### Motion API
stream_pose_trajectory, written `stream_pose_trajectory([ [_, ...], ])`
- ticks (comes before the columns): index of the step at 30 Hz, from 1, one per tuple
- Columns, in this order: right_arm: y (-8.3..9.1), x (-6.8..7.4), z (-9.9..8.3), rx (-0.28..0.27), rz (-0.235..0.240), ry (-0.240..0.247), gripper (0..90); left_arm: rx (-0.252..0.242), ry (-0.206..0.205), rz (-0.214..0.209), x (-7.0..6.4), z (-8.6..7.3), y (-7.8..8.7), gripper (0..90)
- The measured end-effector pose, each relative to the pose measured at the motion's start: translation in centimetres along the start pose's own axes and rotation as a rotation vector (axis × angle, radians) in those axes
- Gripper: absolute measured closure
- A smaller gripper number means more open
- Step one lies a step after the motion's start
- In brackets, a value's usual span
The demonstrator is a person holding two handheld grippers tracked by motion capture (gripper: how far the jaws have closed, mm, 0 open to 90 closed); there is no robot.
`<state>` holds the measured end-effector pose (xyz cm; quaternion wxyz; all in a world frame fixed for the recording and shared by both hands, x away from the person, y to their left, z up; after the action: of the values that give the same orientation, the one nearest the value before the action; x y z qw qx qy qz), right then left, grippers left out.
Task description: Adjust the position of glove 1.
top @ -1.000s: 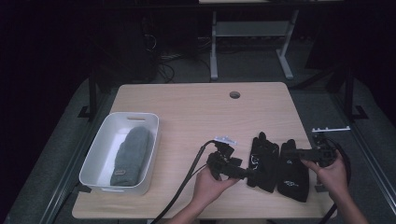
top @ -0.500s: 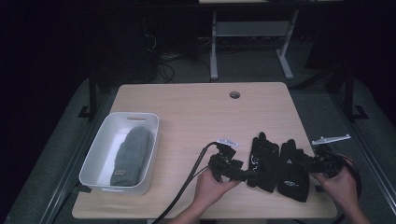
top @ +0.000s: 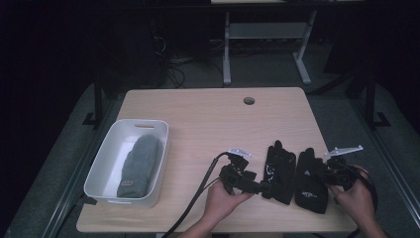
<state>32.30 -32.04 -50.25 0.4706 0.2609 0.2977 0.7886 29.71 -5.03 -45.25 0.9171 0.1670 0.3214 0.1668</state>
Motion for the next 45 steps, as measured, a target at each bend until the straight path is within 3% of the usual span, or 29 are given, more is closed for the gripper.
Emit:
stream_pose_trajectory([
  [3, 0.0, 0.0, 0.2, 0.005, -0.017, -0.011, 86.8, -0.004, 0.0, 0.002, 0.1, 0.1, 0.1, 22.5],
  [10, 0.4, 0.0, 0.4, 0.01, -0.026, -0.011, 87.7, -0.007, 0.0, 0.008, 0.2, 0.1, 0.4, 22.5],
  [17, 2.4, 0.6, 1.4, -0.045, -0.022, -0.039, 88.2, -0.01, 0.0, 0.008, 0.3, 0.2, 0.7, 22.4],
  [24, 4.2, 2.5, 3.4, -0.08, 0.003, -0.046, 88.2, -0.017, -0.003, 0.01, 0.2, 0.3, 1.0, 22.4],
  [29, 5.1, 4.6, 5.6, -0.107, 0.049, -0.043, 88.3, -0.024, -0.009, 0.013, 0.3, 0.5, 1.5, 22.3],
  [34, 5.2, 5.9, 7.0, -0.123, 0.1, -0.057, 88.4, -0.031, 0.0, 0.017, 0.4, 0.5, 1.7, 22.2],
  [39, 5.2, 6.6, 8.0, -0.132, 0.114, -0.071, 88.3, -0.041, 0.008, 0.02, 0.5, 0.6, 1.9, 22.2],
  [45, 3.0, 7.4, 8.9, -0.122, 0.148, -0.122, 88.3, -0.028, -0.007, 0.017, 0.7, 0.4, 1.9, 21.9],
])
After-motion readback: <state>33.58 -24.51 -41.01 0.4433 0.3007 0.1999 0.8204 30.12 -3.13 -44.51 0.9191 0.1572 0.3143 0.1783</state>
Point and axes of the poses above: each handheld gripper's, and its own axes: y roughly backward along the jaws, z roughly out of its top, x roughly to its left, the point moved 6 cm from there along -y, roughly forward along the jaws, and after that the axes turned 12 degrees about -x, right-handed, at the moved point
